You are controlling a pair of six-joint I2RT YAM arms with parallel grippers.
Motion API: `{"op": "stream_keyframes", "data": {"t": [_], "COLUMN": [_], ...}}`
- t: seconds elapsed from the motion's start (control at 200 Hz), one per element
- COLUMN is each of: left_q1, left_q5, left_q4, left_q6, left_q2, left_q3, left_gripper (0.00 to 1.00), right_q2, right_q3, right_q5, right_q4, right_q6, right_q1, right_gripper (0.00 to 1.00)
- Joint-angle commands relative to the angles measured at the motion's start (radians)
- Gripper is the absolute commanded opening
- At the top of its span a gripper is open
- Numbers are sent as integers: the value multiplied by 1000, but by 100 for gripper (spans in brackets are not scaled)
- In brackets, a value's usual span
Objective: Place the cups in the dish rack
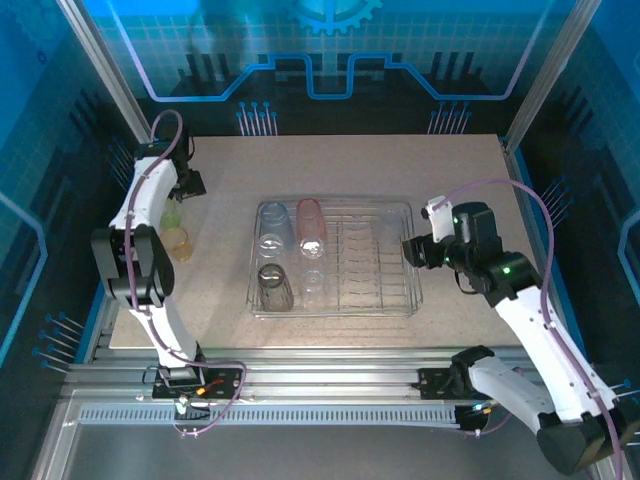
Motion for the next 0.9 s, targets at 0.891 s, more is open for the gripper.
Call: {"op": "stream_keyframes", "data": {"t": [0.891], "left_q1": [113], "left_q5": [57], "left_q4": [-83], "left_q6": [34], "left_q2": [349], "left_q3": [218], "left_gripper": [41], "right_q2": [-43], "right_q3": [-82], "right_q5": [-103], "right_q4": [93], "right_q6": [75], "right_q1": [-14], "right_gripper": [60]}}
